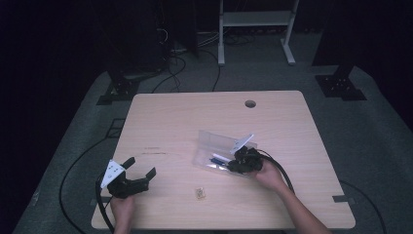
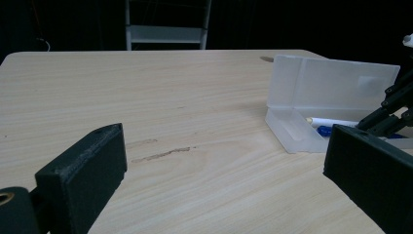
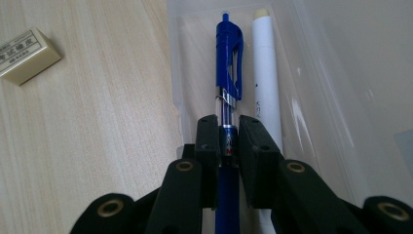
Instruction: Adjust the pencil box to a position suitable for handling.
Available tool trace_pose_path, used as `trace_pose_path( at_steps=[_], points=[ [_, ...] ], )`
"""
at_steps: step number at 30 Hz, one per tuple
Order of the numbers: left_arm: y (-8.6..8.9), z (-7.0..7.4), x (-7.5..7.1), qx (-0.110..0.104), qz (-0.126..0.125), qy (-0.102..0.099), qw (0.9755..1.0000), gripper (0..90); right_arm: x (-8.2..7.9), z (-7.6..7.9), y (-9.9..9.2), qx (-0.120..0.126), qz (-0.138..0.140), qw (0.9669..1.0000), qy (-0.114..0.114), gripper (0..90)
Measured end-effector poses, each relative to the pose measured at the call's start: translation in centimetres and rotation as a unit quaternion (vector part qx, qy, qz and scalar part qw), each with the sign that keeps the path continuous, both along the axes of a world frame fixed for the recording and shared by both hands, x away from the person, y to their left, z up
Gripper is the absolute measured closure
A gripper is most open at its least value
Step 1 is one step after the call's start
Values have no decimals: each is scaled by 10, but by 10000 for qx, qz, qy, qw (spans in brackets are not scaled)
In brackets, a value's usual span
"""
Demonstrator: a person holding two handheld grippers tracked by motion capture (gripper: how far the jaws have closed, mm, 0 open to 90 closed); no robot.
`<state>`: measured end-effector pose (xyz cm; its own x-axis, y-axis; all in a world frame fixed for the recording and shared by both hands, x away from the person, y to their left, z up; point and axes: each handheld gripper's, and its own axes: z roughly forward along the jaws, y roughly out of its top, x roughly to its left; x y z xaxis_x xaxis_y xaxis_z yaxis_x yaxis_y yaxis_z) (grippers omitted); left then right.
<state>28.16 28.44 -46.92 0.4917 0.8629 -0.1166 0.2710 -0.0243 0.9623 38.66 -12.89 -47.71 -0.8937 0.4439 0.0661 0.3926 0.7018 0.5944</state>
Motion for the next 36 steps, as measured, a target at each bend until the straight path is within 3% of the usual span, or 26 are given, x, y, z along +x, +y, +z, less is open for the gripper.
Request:
trace_pose_path(
  at_steps=[10, 21, 36],
  points=[
    [0, 0, 0, -11, -2, 1, 10000, 11, 0, 3, -3, 149, -61, 9999, 33, 705],
    [-1, 0, 0, -4, -5, 12, 10000, 11, -7, 22, -7, 381, -69, 9991, -167, 665],
    [-1, 0, 0, -9, -1, 19, 10000, 11, -33, 36, 13, 445, 469, 9974, -319, 597]
  ],
)
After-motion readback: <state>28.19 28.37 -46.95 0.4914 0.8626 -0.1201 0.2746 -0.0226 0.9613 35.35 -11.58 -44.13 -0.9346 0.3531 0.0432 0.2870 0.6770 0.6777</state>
